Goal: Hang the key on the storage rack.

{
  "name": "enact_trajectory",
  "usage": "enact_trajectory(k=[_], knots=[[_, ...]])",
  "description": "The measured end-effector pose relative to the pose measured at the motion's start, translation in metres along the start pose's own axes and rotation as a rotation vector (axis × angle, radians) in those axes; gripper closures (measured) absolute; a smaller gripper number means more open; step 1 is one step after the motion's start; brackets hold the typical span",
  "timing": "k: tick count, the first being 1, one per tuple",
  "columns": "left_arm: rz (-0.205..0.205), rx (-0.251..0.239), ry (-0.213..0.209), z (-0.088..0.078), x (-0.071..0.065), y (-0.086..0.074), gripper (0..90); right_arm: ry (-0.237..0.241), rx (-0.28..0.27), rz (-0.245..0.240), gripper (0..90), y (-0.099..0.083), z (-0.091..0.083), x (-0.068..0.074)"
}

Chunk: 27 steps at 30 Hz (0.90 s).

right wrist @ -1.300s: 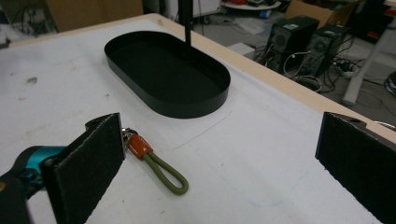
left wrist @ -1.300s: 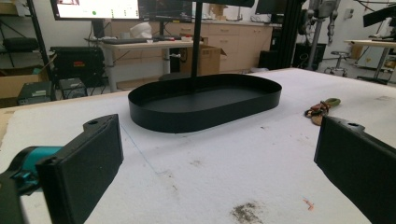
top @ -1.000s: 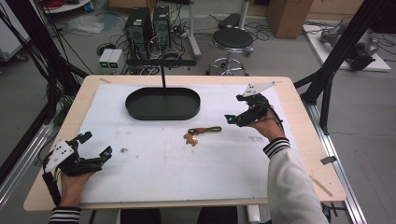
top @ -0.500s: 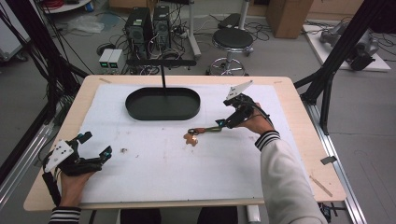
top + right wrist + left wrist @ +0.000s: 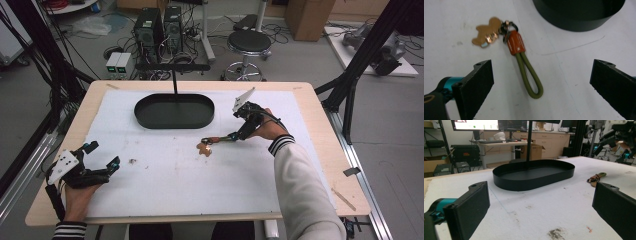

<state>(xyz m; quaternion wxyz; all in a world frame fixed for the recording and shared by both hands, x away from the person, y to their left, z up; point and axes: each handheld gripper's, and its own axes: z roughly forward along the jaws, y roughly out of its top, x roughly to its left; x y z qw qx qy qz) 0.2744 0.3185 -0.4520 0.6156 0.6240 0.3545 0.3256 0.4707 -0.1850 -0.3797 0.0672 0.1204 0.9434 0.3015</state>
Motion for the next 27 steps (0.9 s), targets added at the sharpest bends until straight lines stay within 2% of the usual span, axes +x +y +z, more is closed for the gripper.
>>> enact_trajectory(k=[9,14,16,18,20,25,27], knots=[[0.001,0.0,0.0,0.0,0.0,0.0,1.7,0.016,0.11,-0.061,5.1,0.001,0.018,0.005],[0.0,0.0,0.0,0.0,0.0,0.0,1.7,0.015,0.169,-0.093,6.1,0.002,0.018,0.008],[0.0,0.002,0.0,0.0,0.0,0.0,1.7,0.009,0.24,-0.124,6.0,0.007,0.017,0.011],[0.0,0.0,0.0,0.0,0.0,0.0,1.7,0.017,0.234,-0.138,6.1,0.014,0.015,0.009],[0.0,0.001,-0.001,0.0,0.0,0.0,1.7,0.017,0.239,-0.131,6.0,0.017,0.014,0.007],[0.0,0.0,-0.002,0.0,0.0,0.0,1.7,0.043,0.259,-0.15,6.2,0.023,0.022,0.006],[-0.001,-0.001,-0.003,0.0,0.0,0.0,1.7,0.046,0.269,-0.139,7.0,0.023,0.023,0.007]])
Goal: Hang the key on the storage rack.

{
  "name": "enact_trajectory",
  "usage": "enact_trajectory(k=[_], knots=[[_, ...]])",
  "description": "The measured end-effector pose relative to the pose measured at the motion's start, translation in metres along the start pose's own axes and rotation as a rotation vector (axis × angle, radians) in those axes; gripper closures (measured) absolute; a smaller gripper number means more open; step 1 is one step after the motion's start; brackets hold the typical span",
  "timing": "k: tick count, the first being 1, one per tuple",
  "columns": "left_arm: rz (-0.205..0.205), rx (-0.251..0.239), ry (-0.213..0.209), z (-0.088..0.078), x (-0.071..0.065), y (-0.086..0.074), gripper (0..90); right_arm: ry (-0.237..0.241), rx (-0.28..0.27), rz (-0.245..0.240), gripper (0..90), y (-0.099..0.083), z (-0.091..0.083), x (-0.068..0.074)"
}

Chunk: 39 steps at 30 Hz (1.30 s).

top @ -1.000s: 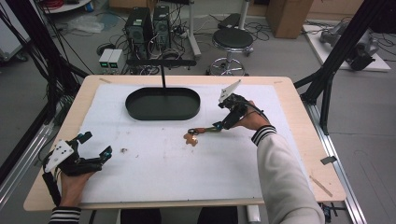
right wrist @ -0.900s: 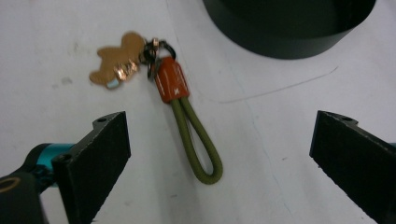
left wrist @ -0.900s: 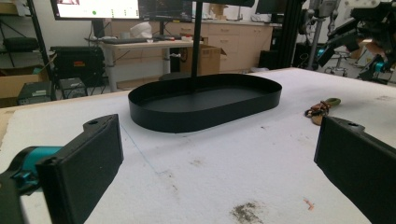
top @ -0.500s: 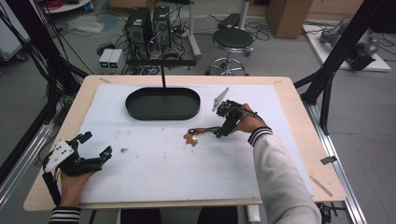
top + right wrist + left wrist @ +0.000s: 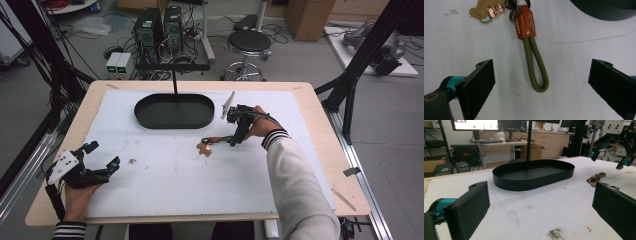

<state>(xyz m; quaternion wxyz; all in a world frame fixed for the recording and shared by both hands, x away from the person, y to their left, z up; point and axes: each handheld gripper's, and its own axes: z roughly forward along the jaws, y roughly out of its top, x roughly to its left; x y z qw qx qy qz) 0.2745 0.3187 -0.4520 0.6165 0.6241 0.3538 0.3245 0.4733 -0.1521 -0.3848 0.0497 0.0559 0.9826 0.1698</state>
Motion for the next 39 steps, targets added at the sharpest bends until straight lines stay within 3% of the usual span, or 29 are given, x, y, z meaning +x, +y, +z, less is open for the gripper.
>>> enact_trajectory(k=[1,8,14,34,37,39], knots=[[0.0,0.0,0.0,0.0,0.0,0.0,1.7,0.006,-0.005,-0.033,9.9,0.001,0.004,-0.002],[0.0,0.001,0.0,0.0,0.0,0.0,1.7,0.026,0.039,-0.022,18.8,0.003,0.009,0.0],[-0.001,0.0,0.001,0.0,0.0,0.0,1.7,0.02,0.064,-0.057,29.0,0.004,0.013,-0.002],[-0.001,0.001,0.001,0.0,0.0,0.0,1.7,0.087,0.113,-0.044,58.3,0.001,0.025,-0.011],[0.0,0.001,0.002,0.0,0.0,0.0,1.7,0.106,0.111,-0.059,73.3,0.001,0.024,-0.012],[0.0,0.002,0.002,0.0,0.0,0.0,1.7,0.119,0.112,-0.068,77.4,0.002,0.025,-0.012]])
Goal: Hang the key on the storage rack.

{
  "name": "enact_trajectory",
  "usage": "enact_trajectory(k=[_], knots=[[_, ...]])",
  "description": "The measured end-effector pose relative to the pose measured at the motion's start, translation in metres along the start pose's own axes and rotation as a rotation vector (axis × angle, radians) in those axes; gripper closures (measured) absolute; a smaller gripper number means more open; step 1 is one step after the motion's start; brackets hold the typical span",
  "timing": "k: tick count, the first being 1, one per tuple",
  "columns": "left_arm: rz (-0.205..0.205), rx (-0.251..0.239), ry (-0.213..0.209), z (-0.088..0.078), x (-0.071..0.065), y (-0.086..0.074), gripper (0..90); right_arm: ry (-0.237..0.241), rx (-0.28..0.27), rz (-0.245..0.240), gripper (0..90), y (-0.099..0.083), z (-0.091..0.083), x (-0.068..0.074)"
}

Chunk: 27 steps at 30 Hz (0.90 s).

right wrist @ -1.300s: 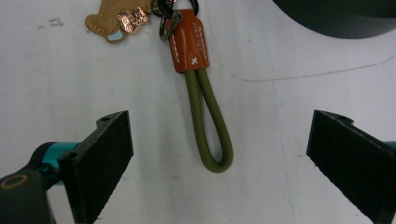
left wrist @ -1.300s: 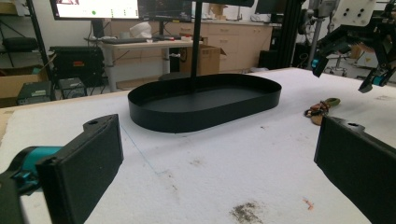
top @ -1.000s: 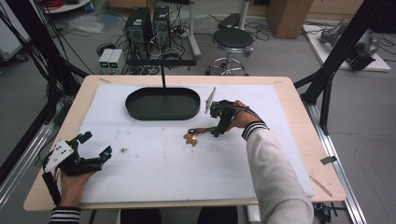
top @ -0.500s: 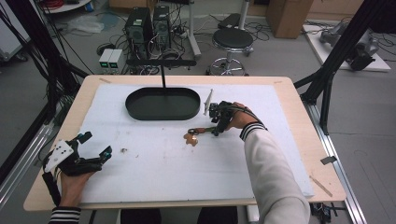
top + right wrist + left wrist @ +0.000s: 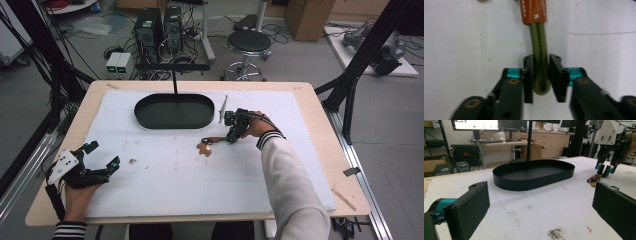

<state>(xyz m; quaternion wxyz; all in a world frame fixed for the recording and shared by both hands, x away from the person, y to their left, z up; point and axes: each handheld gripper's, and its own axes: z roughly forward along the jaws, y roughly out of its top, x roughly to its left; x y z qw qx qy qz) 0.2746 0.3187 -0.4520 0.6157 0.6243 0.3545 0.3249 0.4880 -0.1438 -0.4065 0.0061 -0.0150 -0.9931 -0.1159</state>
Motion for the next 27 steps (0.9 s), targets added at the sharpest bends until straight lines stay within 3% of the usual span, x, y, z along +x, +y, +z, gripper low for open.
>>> enact_trajectory(k=[14,18,20,22,27], knots=[[0.0,0.0,0.002,0.0,0.0,0.0,1.7,0.038,-0.05,0.009,79.2,0.0,-0.005,0.002],[-0.006,0.0,0.009,0.0,0.0,0.0,1.7,0.036,-0.101,0.021,79.2,0.0,-0.014,0.005],[-0.001,0.0,0.011,0.0,0.0,0.0,1.7,0.041,-0.162,0.052,79.2,-0.001,-0.02,0.004],[0.001,0.0,0.009,0.0,0.0,0.0,1.7,0.039,-0.204,0.052,79.3,-0.001,-0.026,0.006],[-0.034,-0.003,0.011,0.0,0.003,0.0,1.7,0.037,-0.249,0.042,79.4,0.0,-0.038,0.012]])
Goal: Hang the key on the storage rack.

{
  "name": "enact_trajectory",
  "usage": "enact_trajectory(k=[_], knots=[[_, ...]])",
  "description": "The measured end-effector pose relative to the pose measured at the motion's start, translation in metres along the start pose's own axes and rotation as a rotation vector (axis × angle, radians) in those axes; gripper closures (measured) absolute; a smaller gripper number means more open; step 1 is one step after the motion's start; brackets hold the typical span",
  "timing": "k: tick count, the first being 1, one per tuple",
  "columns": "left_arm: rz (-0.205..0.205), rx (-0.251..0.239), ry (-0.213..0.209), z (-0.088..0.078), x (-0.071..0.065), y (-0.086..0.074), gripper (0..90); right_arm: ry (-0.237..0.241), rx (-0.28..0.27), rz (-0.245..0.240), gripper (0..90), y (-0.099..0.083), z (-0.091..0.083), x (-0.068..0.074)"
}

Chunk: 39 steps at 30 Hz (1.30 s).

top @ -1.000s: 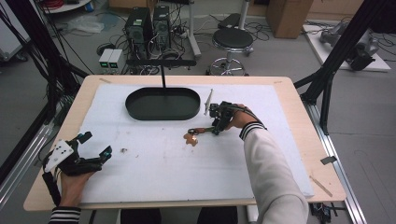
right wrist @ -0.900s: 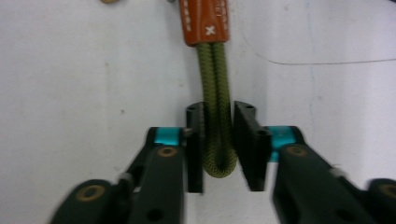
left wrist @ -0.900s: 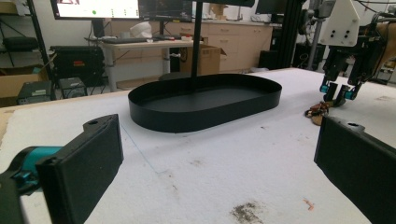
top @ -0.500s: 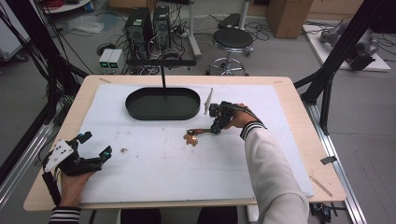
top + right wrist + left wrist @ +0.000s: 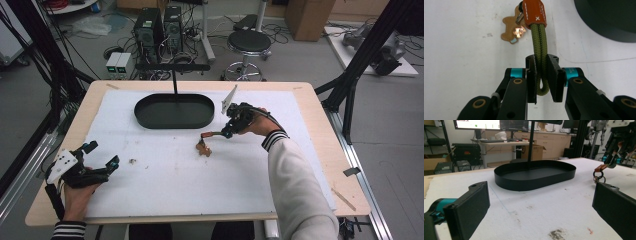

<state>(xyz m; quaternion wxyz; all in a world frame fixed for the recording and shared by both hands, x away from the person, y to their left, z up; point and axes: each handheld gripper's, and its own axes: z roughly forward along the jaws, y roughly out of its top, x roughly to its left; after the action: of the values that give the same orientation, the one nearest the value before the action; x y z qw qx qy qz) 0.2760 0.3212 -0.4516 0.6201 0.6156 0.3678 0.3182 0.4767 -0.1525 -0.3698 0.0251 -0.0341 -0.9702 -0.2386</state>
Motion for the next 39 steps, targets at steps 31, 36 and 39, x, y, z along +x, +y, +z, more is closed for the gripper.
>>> enact_trajectory(k=[31,36,39], knots=[[0.084,0.202,-0.389,0.07,-0.016,0.097,1.7,-0.064,-0.354,-0.131,79.5,0.023,-0.053,0.053],[0.115,0.23,-0.471,0.089,-0.026,0.113,1.7,-0.064,-0.386,-0.144,79.5,0.022,-0.052,0.061],[0.132,0.252,-0.51,0.099,-0.031,0.122,1.7,-0.064,-0.391,-0.15,79.5,0.023,-0.051,0.065]])
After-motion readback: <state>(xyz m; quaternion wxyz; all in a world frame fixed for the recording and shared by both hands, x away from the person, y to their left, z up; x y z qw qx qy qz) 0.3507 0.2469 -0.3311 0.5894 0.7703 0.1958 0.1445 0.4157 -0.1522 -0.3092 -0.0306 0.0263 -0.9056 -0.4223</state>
